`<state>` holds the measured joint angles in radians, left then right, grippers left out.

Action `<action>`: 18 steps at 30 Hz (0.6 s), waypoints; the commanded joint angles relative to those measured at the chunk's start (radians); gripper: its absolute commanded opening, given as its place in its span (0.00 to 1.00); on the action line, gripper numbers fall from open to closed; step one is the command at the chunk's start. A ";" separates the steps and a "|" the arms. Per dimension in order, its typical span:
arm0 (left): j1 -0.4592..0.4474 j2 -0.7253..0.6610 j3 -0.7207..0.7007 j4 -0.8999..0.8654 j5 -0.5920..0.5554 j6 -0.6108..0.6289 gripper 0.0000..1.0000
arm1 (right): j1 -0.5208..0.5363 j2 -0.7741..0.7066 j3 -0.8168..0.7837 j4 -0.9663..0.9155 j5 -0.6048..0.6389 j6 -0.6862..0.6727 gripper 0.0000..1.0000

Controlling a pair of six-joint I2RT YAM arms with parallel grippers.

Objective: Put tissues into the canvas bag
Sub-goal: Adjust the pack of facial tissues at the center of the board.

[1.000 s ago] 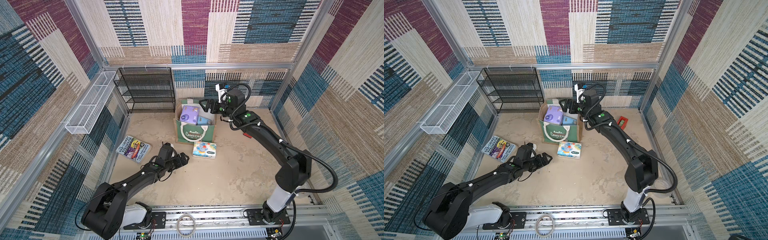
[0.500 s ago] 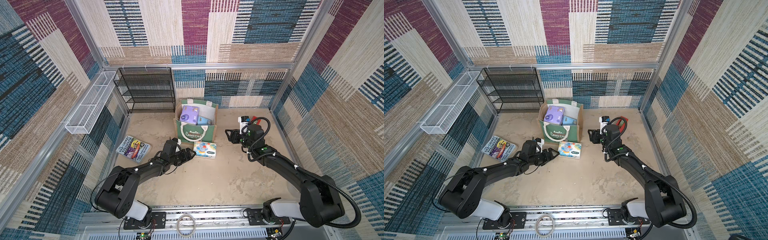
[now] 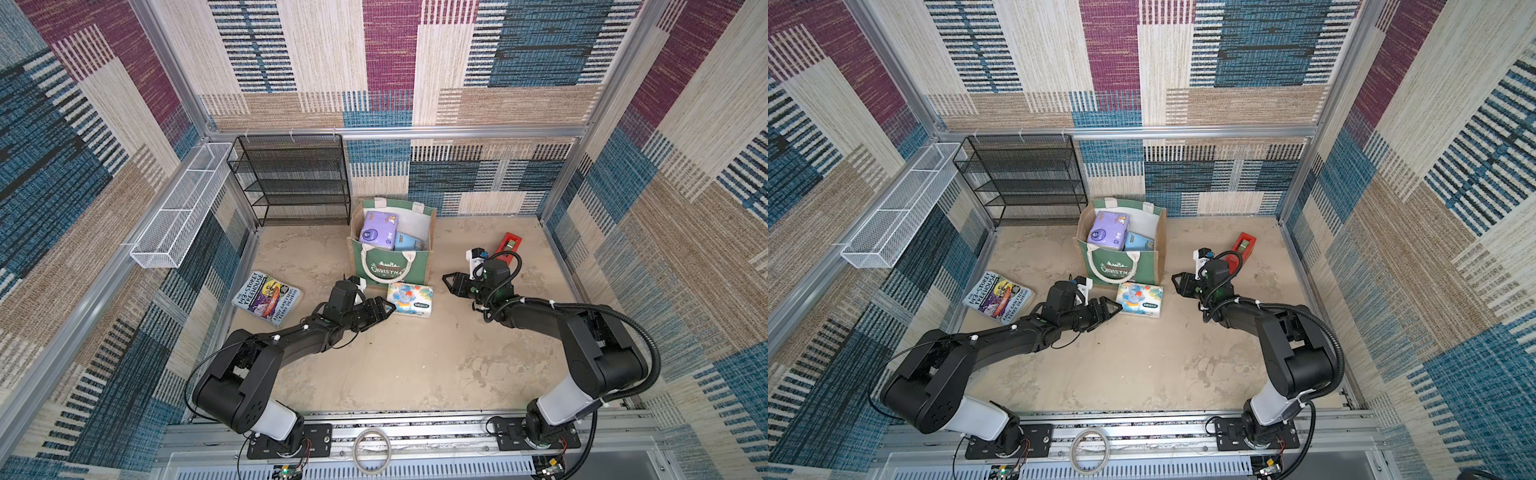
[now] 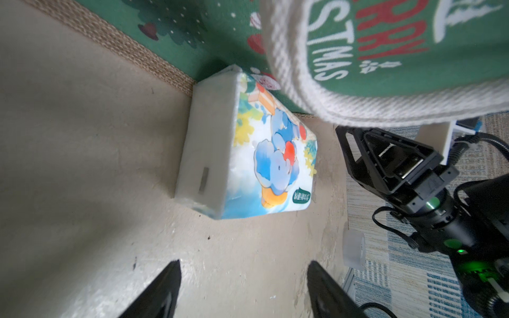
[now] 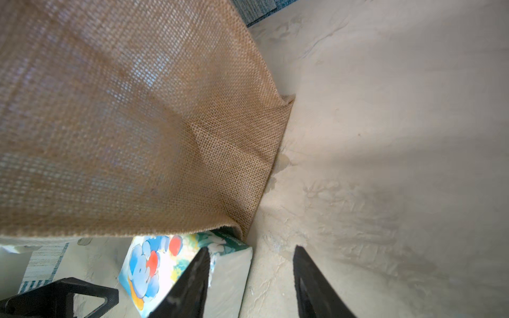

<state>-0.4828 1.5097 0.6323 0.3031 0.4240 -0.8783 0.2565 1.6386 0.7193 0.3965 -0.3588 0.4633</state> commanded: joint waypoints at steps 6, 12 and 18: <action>-0.008 0.024 0.007 0.046 0.007 -0.021 0.76 | 0.003 0.096 0.033 0.094 -0.106 0.051 0.49; -0.015 0.039 0.012 0.053 0.004 -0.025 0.76 | 0.025 0.144 0.060 0.070 -0.118 0.051 0.50; -0.020 0.043 0.015 0.053 -0.001 -0.025 0.76 | 0.039 0.181 0.094 0.033 -0.130 0.035 0.51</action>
<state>-0.5018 1.5501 0.6388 0.3248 0.4240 -0.8944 0.2897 1.8091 0.7994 0.4320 -0.4702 0.4992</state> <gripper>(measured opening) 0.756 0.508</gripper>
